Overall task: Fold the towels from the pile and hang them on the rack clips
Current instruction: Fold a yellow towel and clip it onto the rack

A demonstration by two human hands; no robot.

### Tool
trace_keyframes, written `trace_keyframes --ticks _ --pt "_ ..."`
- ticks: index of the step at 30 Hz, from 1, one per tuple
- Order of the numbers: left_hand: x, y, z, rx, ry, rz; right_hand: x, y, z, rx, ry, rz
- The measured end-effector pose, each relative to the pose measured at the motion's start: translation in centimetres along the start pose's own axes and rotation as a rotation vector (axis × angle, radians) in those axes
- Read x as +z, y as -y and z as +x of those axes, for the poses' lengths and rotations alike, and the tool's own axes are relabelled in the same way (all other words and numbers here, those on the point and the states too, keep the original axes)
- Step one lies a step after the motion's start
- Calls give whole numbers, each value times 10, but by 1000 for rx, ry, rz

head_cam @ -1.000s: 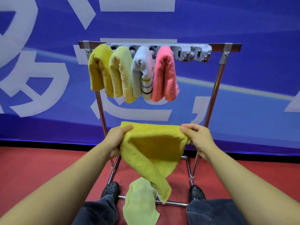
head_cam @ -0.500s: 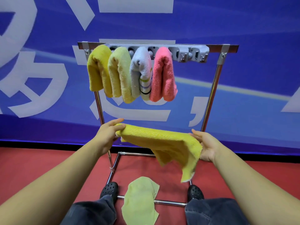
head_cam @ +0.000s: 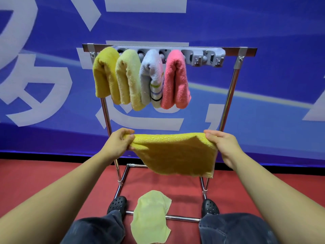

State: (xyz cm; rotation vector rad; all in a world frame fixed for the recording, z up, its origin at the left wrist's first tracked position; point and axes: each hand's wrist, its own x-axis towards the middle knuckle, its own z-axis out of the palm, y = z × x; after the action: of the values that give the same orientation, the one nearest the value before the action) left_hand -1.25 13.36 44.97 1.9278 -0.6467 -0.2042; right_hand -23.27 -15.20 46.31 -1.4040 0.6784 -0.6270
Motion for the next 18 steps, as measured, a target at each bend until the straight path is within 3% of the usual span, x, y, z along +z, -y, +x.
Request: trace_keyframes --ticks 11,14,18 --pt "14 75 0 -191 160 -55 -11 -72 26 39 -25 -165" --pt "25 97 4 -186 148 -38 -11 -97 40 61 -58 -124" --pt "45 118 10 -240 52 -232 -10 -129 56 88 -92 -105"
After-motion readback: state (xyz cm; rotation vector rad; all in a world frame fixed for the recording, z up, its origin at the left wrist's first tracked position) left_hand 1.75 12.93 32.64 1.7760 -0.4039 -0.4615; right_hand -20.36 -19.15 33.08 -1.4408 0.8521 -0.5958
